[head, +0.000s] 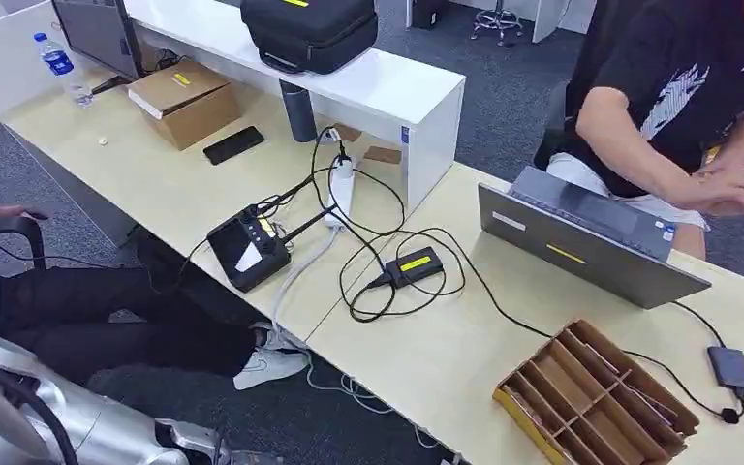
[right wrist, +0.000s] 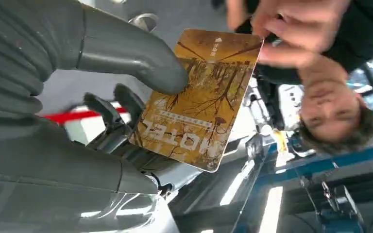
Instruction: Pass the card to the sensor for recognition and then transmit it.
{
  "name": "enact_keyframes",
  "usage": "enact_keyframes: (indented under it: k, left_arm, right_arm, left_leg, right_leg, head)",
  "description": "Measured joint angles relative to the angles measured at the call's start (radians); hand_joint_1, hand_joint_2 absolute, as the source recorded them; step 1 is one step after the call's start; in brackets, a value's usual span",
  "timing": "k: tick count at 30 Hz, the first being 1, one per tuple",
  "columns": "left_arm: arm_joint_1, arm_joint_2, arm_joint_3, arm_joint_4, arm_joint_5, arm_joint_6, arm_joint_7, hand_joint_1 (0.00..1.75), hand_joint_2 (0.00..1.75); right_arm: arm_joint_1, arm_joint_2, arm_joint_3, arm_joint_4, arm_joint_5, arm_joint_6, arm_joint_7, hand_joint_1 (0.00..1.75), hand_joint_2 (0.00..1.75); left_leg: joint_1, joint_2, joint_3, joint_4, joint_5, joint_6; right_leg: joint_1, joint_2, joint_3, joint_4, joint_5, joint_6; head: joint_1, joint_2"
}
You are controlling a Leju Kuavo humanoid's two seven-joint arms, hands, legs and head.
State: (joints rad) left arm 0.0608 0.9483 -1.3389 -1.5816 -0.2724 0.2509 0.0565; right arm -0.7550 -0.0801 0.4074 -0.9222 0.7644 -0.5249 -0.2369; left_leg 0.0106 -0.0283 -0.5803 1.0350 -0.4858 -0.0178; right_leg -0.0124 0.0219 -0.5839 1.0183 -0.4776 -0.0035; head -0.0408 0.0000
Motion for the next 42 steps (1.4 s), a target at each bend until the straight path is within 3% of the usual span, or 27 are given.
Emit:
enact_keyframes:
  k: [3,5,10,15,21,27,38,42]
  left_arm:
    - [0.001,0.0,-0.033,-0.009,0.006,0.051,0.046,0.0,1.75]
    - [0.002,0.0,-0.063,-0.023,0.006,0.101,0.095,0.0,1.75]
    - [0.004,-0.004,-0.154,-0.066,0.016,0.225,0.212,0.0,1.75]
    - [0.034,-0.022,-0.197,-0.116,0.019,0.339,0.328,0.0,1.75]
    - [0.072,-0.036,-0.216,-0.148,0.036,0.433,0.401,0.0,1.75]
    - [0.077,-0.033,-0.217,-0.162,0.036,0.409,0.424,0.0,1.75]
    - [0.077,0.005,-0.218,-0.165,0.058,0.324,0.366,0.0,1.75]
    - [0.085,0.025,-0.219,-0.172,0.058,0.319,0.356,0.0,1.75]
  right_arm:
    - [0.076,-0.004,-0.022,-0.133,-0.043,0.005,-0.007,1.4,1.75]
    - [0.137,-0.012,-0.035,-0.238,-0.064,0.017,-0.006,1.36,1.75]
    - [0.31,-0.046,-0.078,-0.467,-0.119,0.072,0.007,1.75,1.75]
    - [0.469,-0.089,-0.147,-0.591,-0.149,0.135,0.016,1.75,1.75]
    - [0.623,-0.16,-0.22,-0.679,-0.13,0.23,0.028,1.75,1.75]
    - [0.674,-0.208,-0.249,-0.712,-0.094,0.291,0.051,1.75,1.75]
    - [0.669,-0.312,-0.243,-0.722,-0.05,0.384,0.094,1.75,1.75]
    - [0.67,-0.39,-0.239,-0.736,-0.152,0.514,0.082,1.75,1.75]
  left_leg:
    - [0.0,0.0,0.0,0.0,0.0,0.0]
    - [0.0,0.0,-0.001,0.0,-0.001,0.0]
    - [0.0,0.0,-0.002,0.0,-0.002,0.002]
    - [-0.001,0.0,-0.002,0.0,-0.003,0.003]
    - [-0.001,0.0,-0.003,0.0,-0.003,0.004]
    - [0.0,0.0,-0.003,0.0,-0.004,0.004]
    - [0.0,0.0,-0.003,0.0,-0.004,0.004]
    - [-0.001,-0.001,-0.003,0.0,-0.004,0.004]
  right_leg:
    - [0.0,0.0,0.0,0.0,0.0,0.0]
    - [0.0,0.0,-0.001,0.0,-0.001,0.0]
    - [0.0,-0.001,-0.001,-0.001,-0.001,0.001]
    - [0.0,-0.001,-0.001,-0.002,-0.001,0.001]
    - [0.0,-0.001,-0.001,-0.003,-0.002,0.002]
    - [0.0,-0.001,-0.001,-0.003,-0.002,0.002]
    - [0.0,-0.001,0.0,-0.003,-0.001,0.002]
    - [0.0,-0.001,-0.001,-0.003,-0.002,0.002]
  head:
    - [-0.001,0.0]
    - [-0.001,0.0]
    - [-0.001,0.0]
    - [0.0,0.0]
    - [-0.001,0.0]
    - [-0.001,0.0]
    - [-0.001,0.0]
    - [-0.001,0.0]
